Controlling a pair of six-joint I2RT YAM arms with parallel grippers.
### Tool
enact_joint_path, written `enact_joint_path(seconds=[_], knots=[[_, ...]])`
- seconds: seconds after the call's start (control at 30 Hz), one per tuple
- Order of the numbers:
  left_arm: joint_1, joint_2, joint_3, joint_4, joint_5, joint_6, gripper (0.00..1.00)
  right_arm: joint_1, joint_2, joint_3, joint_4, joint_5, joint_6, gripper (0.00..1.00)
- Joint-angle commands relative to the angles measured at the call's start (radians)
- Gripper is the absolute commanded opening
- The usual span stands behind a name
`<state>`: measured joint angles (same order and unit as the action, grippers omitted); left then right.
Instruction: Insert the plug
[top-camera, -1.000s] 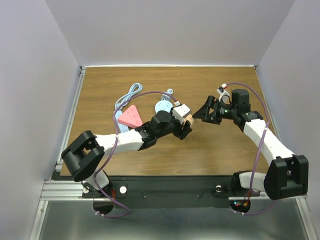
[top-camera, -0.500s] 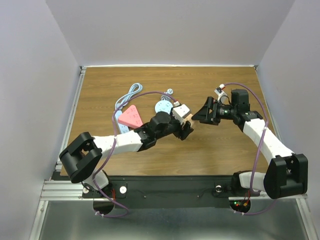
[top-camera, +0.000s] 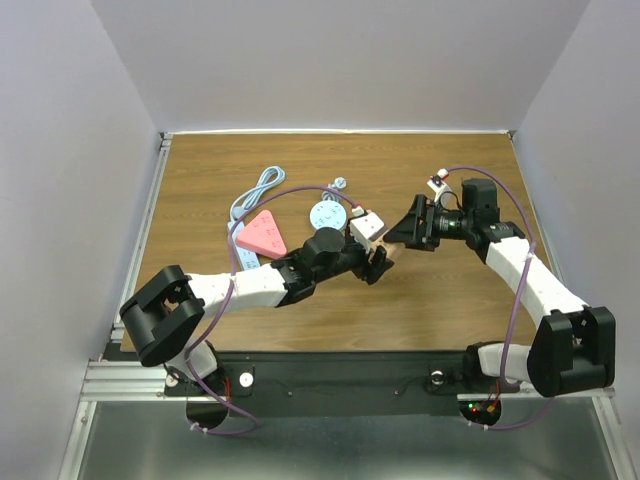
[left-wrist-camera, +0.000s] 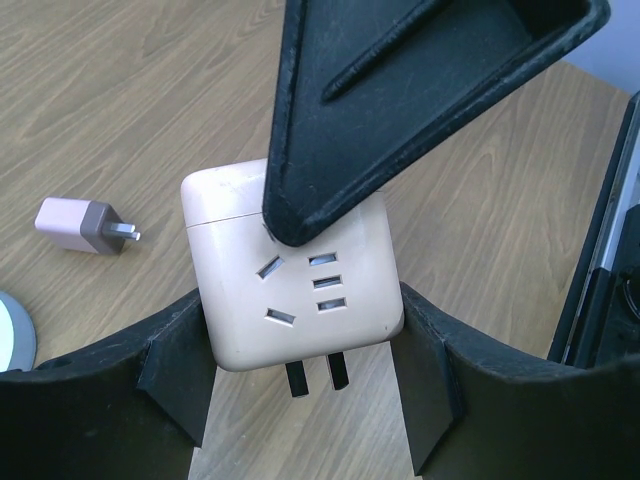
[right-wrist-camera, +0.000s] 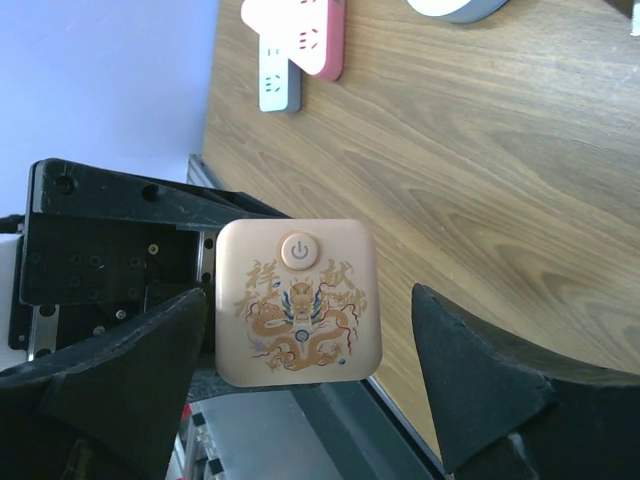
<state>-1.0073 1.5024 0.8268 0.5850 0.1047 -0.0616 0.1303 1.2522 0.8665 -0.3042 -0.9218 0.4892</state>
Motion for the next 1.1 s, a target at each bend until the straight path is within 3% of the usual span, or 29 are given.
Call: enact_joint_path(seconds=[0.0, 0.23, 0.27, 0.3, 0.33, 0.37, 0.4, 0.5, 0.6, 0.73, 0.93, 1.07], knots=[[-0.008, -0.016, 0.049, 0.088, -0.008, -0.006, 0.0, -0.008, -0.002, -0.015, 0.045, -0.066, 0.002, 0.84], [-0.008, 0.007, 0.061, 0.091, -0.02, -0.018, 0.0, -0.008, 0.01, -0.018, 0.05, -0.143, -0.003, 0.52], [-0.008, 0.01, 0.063, 0.09, -0.022, -0.023, 0.02, -0.008, 0.013, -0.017, 0.051, -0.15, -0.003, 0.39], [-0.008, 0.012, 0.066, 0.09, -0.039, -0.027, 0.15, -0.008, 0.012, -0.017, 0.051, -0.153, -0.004, 0.31], [-0.008, 0.013, 0.069, 0.088, -0.046, -0.033, 0.22, -0.008, 0.01, -0.017, 0.05, -0.152, -0.006, 0.12], [-0.008, 0.015, 0.067, 0.087, -0.057, -0.035, 0.29, -0.008, 0.006, -0.015, 0.05, -0.144, -0.005, 0.04], [-0.008, 0.013, 0.066, 0.082, -0.086, -0.041, 0.46, -0.008, 0.003, -0.012, 0.051, -0.131, -0.001, 0.0], [-0.005, 0.004, 0.051, 0.067, -0.144, -0.052, 0.68, -0.008, -0.01, 0.002, 0.065, -0.069, 0.005, 0.01], [0.002, -0.01, 0.032, 0.039, -0.163, -0.061, 0.81, -0.008, -0.004, 0.011, 0.118, -0.011, 0.029, 0.0], [0.027, -0.051, -0.015, 0.007, -0.2, -0.069, 0.92, -0.011, 0.041, 0.061, 0.171, 0.072, 0.028, 0.01], [0.102, -0.114, -0.089, -0.042, -0.26, -0.099, 0.99, -0.018, 0.142, 0.132, 0.226, 0.096, 0.031, 0.0], [0.208, -0.094, -0.036, -0.117, -0.365, -0.156, 0.99, -0.026, 0.188, 0.173, 0.234, 0.104, 0.025, 0.0]])
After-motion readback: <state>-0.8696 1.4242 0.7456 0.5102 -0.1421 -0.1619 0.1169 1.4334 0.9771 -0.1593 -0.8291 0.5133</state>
